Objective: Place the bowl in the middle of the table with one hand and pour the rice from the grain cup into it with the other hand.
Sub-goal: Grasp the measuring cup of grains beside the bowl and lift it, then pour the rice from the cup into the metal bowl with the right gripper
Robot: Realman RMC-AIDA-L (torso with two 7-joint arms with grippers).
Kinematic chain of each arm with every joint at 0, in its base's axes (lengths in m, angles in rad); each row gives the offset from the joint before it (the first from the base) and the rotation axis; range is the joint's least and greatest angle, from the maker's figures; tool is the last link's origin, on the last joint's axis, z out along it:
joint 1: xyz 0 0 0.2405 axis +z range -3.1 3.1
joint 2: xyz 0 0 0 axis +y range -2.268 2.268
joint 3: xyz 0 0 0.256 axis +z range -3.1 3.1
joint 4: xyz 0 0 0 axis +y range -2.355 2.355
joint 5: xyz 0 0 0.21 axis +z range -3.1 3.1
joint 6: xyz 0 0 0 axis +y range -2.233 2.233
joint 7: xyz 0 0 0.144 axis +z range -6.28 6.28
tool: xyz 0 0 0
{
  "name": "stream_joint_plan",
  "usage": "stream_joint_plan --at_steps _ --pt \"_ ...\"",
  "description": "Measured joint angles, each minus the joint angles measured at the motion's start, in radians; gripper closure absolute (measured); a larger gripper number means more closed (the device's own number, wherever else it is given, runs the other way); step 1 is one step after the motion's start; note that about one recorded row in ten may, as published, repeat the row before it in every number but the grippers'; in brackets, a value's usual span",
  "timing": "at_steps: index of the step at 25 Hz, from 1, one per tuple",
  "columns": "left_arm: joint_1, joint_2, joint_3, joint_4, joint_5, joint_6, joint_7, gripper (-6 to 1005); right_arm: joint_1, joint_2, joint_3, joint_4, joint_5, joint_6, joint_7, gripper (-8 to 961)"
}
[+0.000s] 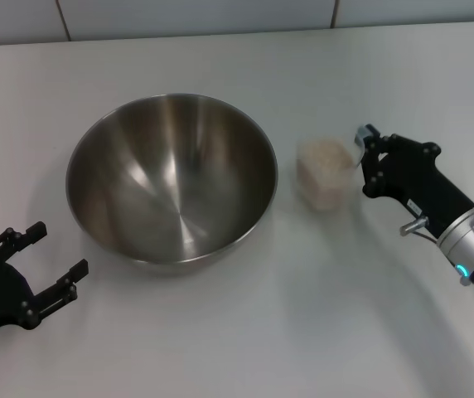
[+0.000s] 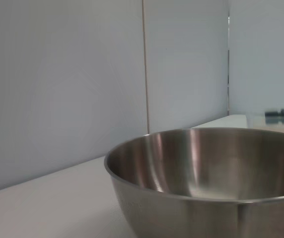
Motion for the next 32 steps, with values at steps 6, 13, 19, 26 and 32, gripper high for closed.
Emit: stream_joint_plan --at_steps 6,13,19,26,32 --pt "-0.002 0.001 0.013 0.000 0.000 0.001 0.000 204 0.000 0.000 0.053 0.023 0.000 -0.108 -0.075 940" --pt "0.002 0.002 0.017 0.000 0.000 0.003 -0.001 203 0.017 -0.001 0.059 0.152 -0.002 -0.167 -0.434 941" --pt "0.003 0.002 0.026 0.000 0.000 0.003 -0.010 203 0.041 0.002 0.007 0.257 -0.001 -0.103 -0.862 941" --pt "0.001 0.002 0.028 0.000 0.000 0.003 -0.011 203 0.043 0.002 -0.076 0.297 0.000 -0.087 -1.390 942" --pt "-0.001 0.001 0.037 0.000 0.000 0.002 -0.011 203 0.062 0.002 -0.107 0.303 -0.004 -0.086 -1.669 942"
